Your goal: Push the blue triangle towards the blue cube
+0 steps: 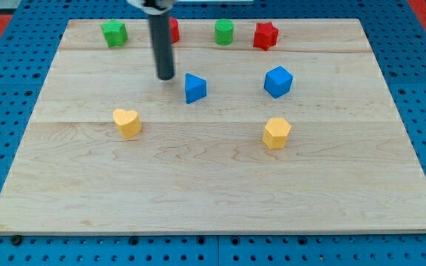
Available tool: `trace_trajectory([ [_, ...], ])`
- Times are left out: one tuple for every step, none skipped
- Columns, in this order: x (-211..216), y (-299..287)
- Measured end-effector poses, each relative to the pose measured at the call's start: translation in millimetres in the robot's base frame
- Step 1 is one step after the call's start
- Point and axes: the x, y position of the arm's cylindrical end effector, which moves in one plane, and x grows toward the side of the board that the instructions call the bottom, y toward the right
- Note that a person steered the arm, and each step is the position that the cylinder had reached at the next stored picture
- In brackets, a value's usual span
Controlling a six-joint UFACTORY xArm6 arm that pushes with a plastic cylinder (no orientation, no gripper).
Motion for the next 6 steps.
trace_trajectory([
  [19.5, -11.2],
  [37.6, 62.7],
  [80.3, 55.5],
  [111.9, 30.5],
  [105.9, 65.2],
  [84.8, 73.8],
])
